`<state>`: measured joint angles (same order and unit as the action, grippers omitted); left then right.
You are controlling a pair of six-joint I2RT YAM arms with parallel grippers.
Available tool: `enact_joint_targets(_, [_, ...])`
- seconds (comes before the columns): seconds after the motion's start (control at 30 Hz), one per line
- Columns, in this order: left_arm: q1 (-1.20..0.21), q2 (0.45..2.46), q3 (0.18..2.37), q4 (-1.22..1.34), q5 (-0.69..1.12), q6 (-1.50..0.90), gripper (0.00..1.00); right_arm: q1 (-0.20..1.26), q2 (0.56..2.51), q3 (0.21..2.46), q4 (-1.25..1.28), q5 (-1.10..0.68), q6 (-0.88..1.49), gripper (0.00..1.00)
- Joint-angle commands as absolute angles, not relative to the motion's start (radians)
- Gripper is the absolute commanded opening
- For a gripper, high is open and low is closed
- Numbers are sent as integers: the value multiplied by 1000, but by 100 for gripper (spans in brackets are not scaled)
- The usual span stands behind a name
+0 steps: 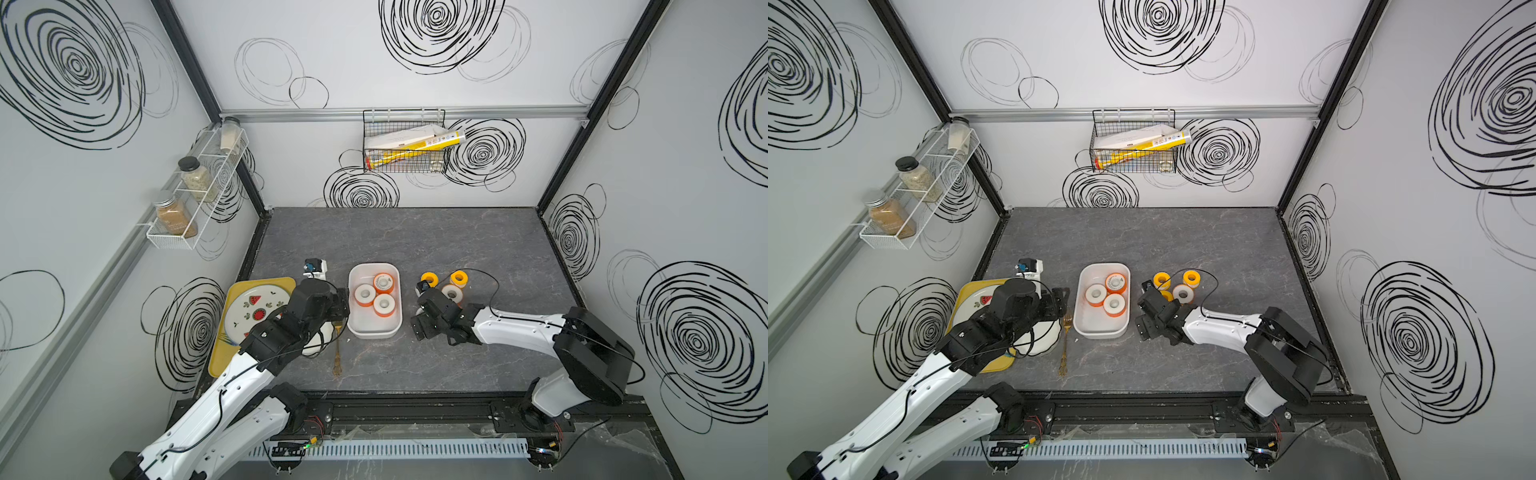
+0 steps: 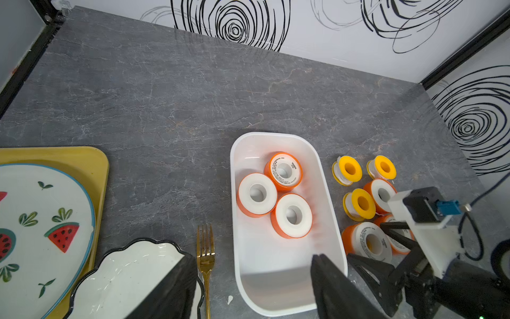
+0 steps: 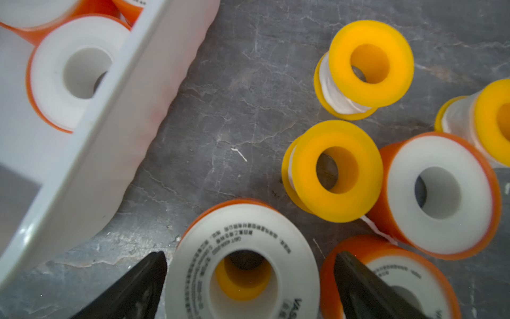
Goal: Put the sealing tape into the storage box
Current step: Pick up the sealing tape at the center of the board.
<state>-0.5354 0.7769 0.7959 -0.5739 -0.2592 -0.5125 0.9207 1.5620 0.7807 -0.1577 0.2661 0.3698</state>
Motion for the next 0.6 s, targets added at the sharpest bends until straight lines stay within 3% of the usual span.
enact_joint_targets(0.0, [-528,779,788,-535,-265,-499,72,926,1591,808,-168,263,377,99])
enact_joint_targets(0.57, [-504,790,787,-531,-255,-494,73,927,1600,823,-180,270,400,74])
